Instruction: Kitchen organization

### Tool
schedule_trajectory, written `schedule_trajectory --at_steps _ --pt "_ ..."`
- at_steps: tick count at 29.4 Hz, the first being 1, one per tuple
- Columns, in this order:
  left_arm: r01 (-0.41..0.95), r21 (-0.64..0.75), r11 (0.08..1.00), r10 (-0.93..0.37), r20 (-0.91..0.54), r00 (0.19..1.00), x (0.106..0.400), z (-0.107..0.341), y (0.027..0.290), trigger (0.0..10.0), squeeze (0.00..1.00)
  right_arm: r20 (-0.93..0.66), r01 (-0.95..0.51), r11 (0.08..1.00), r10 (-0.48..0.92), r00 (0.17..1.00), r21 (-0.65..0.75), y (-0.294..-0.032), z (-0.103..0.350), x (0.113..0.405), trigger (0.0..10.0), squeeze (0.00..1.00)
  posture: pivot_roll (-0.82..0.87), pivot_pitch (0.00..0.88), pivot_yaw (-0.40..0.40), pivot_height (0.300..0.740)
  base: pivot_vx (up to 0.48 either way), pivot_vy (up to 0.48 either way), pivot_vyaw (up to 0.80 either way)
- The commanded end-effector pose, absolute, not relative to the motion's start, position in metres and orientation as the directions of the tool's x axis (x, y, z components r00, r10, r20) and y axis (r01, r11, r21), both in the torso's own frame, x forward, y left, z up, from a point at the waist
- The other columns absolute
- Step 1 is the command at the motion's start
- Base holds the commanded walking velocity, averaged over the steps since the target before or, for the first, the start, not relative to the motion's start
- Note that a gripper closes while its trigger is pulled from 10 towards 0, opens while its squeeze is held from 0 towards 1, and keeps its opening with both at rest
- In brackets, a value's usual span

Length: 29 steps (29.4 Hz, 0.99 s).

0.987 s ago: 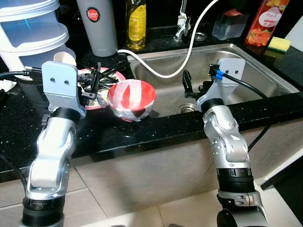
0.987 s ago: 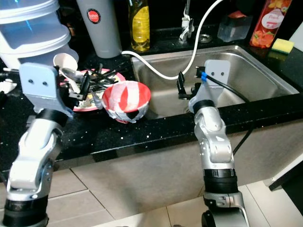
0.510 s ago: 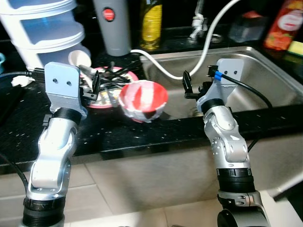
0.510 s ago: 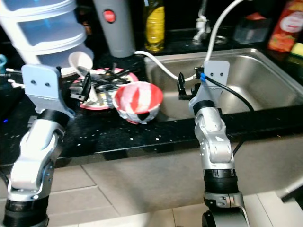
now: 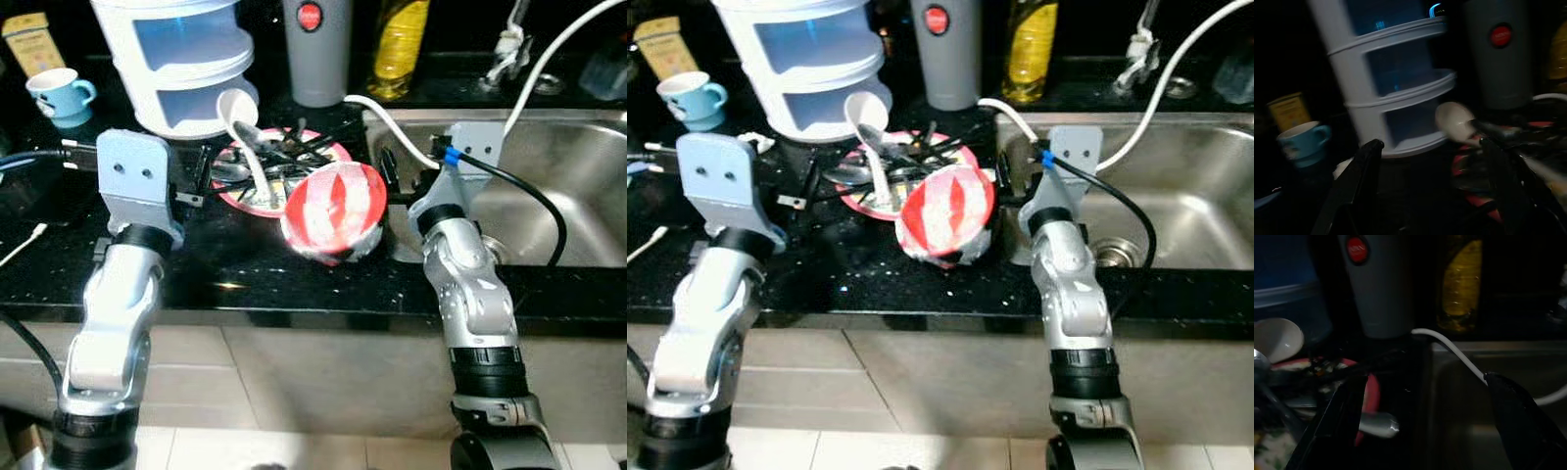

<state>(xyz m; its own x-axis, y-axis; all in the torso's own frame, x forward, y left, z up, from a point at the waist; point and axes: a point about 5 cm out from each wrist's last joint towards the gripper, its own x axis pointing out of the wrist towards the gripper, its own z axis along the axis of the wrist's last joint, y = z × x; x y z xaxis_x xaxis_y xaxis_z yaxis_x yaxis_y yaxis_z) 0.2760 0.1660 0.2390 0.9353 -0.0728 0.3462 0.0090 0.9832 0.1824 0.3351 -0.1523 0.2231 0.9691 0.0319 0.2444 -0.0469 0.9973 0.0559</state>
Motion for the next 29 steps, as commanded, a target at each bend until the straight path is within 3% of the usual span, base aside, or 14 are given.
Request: schedule_trajectory --at_steps 1,6,21,29 --pt "-0.009 0.186 0.982 -0.054 0.330 0.942 0.2762 0.2356 0.1697 10.0 0.00 0.245 -0.066 0.996 0.052 0.968 0.052 -0.1457 0.2237 0.3362 10.0 0.00 0.09 0.000 0.014 0.740 0.000 0.000 0.80" --pt "-0.007 0.188 0.982 -0.056 0.327 0.943 0.2762 0.2349 0.1697 10.0 0.00 0.243 -0.062 0.997 0.047 0.969 0.055 -0.1463 0.2229 0.3358 10.0 0.00 0.09 0.000 0.017 0.740 0.000 0.000 0.75" --pt "-0.006 0.182 0.983 -0.051 0.307 0.950 0.2793 0.2319 0.1681 10.0 0.00 0.234 -0.047 0.996 0.027 0.972 0.080 -0.1484 0.2214 0.3366 10.0 0.00 0.09 0.000 0.022 0.740 0.000 0.000 0.00" --pt "0.010 0.182 0.983 -0.066 0.308 0.949 0.2792 0.2312 0.1662 10.0 0.00 0.235 -0.047 0.996 0.027 0.972 0.079 -0.1487 0.2215 0.3360 10.0 0.00 0.09 0.000 0.022 0.740 0.000 -0.397 0.00"
